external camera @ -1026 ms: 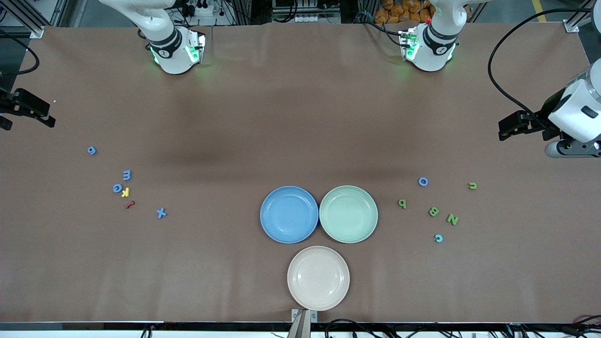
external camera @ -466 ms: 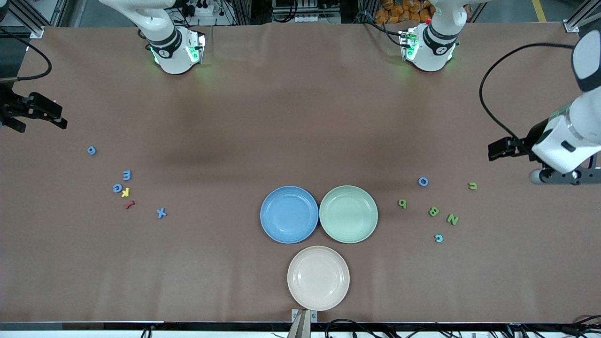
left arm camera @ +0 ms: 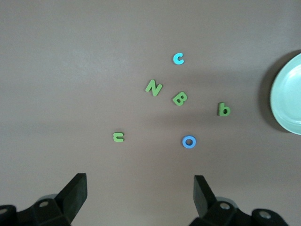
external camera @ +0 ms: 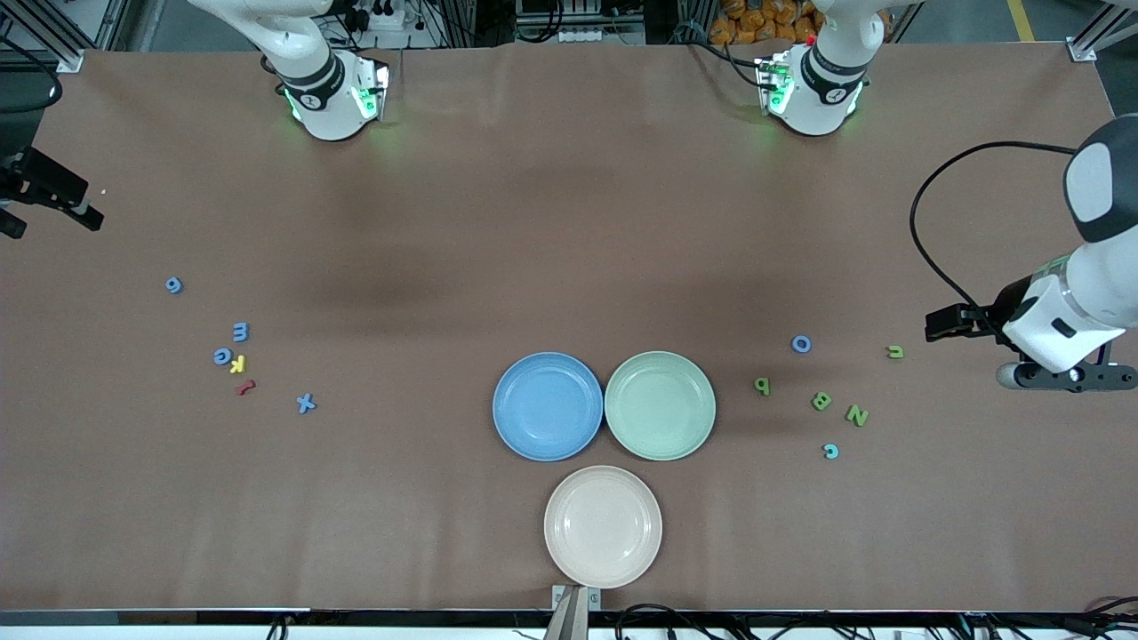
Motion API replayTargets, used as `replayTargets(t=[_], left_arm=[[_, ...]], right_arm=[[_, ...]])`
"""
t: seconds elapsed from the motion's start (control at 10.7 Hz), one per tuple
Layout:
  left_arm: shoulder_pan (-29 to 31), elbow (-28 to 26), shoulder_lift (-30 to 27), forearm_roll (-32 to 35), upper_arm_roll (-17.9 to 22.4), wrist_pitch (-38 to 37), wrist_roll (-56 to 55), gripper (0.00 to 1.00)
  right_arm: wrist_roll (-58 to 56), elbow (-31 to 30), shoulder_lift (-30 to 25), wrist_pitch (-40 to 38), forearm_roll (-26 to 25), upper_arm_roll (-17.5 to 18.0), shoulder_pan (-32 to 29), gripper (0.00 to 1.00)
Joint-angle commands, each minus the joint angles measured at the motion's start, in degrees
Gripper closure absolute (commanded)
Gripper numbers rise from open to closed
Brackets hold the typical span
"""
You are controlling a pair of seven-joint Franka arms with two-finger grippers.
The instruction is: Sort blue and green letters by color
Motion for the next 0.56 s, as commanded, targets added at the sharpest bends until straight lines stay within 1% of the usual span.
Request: replayTargets(t=[0.0, 0.19, 0.28, 0.47], left_arm=[[0.9, -3.5, 2.2, 3.1, 0.1, 4.9, 1.2, 0.0], [1.5, -11.7, 1.9, 3.9, 0.1, 16.1, 1.3, 0.0], [2.5, -14.9, 1.9, 4.0, 0.1, 20.3, 1.4, 0.0], [3.0, -20.1, 2.5, 4.0, 0.2, 26.9, 1.4, 0.0]], right_arm=[[-0.2, -1.2, -1.7, -1.6, 0.9, 0.3, -1.6, 0.0], [-3.1, -1.7, -2.6, -3.6, 1.0, 0.4, -3.3, 0.0], [-6.2, -1.7, -2.6, -4.5, 1.6, 0.4, -4.7, 0.0], [-7.3, -2.9, -2.4, -4.1, 1.7, 0.7, -4.3, 0.0]])
